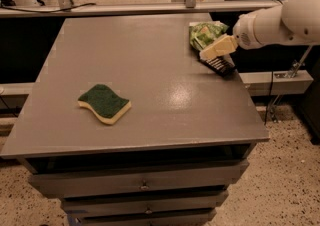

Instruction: Move green jalapeno chip bag near rxbar chocolate

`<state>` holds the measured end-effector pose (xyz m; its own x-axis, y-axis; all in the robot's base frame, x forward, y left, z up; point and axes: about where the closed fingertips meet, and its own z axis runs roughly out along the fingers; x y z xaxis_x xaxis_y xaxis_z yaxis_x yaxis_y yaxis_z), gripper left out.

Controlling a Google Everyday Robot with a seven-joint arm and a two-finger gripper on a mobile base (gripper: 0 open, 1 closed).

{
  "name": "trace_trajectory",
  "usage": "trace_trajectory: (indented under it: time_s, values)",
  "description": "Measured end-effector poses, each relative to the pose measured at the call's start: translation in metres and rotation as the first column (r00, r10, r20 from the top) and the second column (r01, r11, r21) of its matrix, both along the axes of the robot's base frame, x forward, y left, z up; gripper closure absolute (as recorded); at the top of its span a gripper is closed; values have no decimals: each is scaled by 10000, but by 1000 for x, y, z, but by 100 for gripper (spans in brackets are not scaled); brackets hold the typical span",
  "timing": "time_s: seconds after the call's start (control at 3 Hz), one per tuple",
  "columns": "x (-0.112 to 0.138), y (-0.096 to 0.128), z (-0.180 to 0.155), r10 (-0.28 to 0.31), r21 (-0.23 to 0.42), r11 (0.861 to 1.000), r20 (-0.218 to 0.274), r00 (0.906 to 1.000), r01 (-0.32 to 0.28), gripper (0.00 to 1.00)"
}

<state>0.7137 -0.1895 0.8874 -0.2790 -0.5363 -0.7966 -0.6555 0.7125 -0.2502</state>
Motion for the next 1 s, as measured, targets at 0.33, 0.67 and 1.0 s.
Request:
trace_trajectory:
  time_s: [0.33, 0.67, 1.0]
  values:
    - [-30, -3, 0, 167, 1243, 9919, 657, 9977, -248, 0]
    - [-72, -2, 3, 910, 2452, 9623, 1164, 9890, -1174, 0]
    - [-129, -31, 20, 1656, 2305, 9500, 2004, 9656, -2107, 0]
